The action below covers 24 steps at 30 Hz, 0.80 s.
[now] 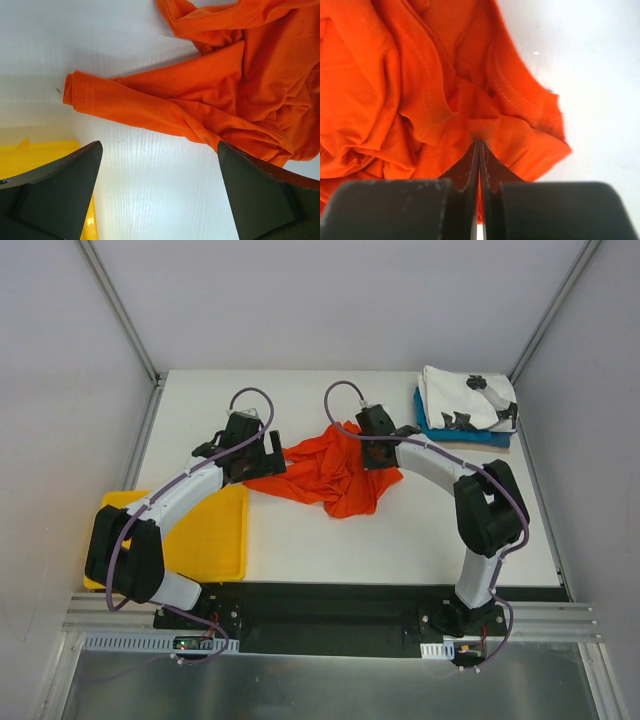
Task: Fold and stack the t-shirts
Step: Move the tshirt to the center of the board
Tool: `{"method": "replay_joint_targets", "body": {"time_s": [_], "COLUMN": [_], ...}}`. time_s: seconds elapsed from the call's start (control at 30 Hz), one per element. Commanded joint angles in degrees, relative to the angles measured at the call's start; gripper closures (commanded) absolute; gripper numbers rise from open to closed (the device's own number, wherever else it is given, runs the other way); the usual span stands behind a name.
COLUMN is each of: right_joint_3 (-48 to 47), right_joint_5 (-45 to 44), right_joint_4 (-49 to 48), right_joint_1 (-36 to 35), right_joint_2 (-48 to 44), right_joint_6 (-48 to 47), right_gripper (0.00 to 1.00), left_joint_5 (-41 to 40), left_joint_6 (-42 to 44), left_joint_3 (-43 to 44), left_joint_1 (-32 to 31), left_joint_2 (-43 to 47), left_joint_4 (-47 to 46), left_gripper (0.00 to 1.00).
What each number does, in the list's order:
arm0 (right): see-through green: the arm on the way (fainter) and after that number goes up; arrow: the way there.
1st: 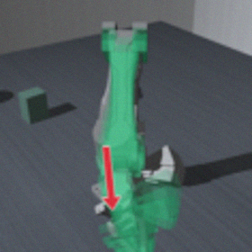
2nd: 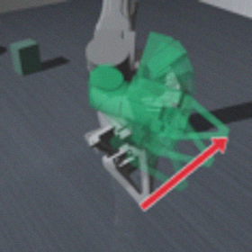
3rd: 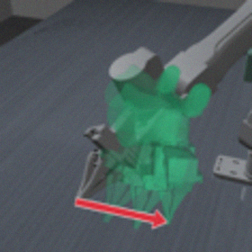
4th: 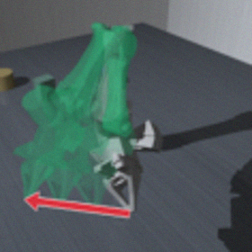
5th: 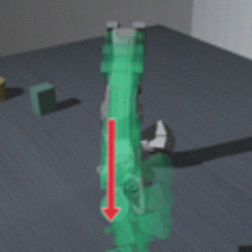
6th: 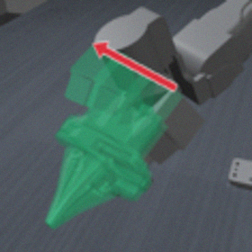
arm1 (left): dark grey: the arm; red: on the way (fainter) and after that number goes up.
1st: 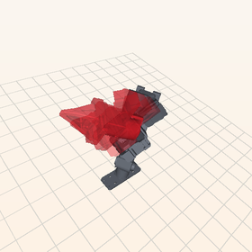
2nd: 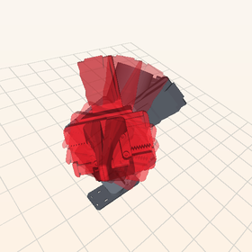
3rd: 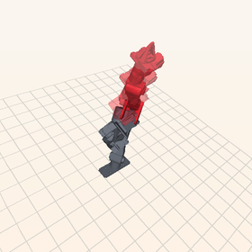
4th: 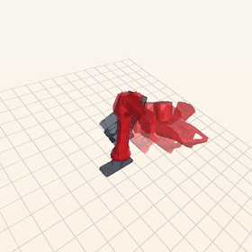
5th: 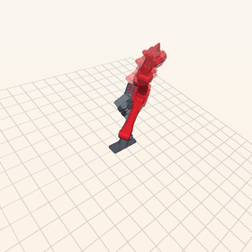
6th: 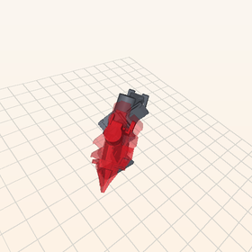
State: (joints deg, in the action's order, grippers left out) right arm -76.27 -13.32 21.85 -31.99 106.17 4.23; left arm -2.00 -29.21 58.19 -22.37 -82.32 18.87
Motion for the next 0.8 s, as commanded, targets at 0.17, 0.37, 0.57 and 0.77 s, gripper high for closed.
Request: {"method": "replay_joint_targets", "body": {"time_s": [0.17, 0.37, 0.57, 0.77], "right_joint_3": [5.2, 8.8, 5.5, -2.0], "right_joint_5": [-18.1, -15.2, 5.1, 4.8], "right_joint_4": [1.7, 2.0, 0.7, 4.3], "right_joint_1": [0.3, 2.3, 1.2, -0.1], "right_joint_2": [-18.7, -25.2, -19.4, -5.6], "right_joint_6": [-1.7, -3.3, -8.0, -7.7], "right_gripper": [0.99, 0.99, 0.50, 0.39], "left_joint_5": [1.9, 4.1, 5.0, 4.0], "left_joint_6": [-0.5, -1.0, -1.3, -1.2], "left_joint_3": [-0.1, 0.3, 0.9, -0.5], "left_joint_1": [0.7, 0.7, 0.7, 0.7], "left_joint_2": [-0.3, -1.5, -2.8, -1.6], "left_joint_4": [-0.2, -0.2, -0.2, -0.2], "left_gripper": [0.01, 0.01, 0.01, 0.01]}}
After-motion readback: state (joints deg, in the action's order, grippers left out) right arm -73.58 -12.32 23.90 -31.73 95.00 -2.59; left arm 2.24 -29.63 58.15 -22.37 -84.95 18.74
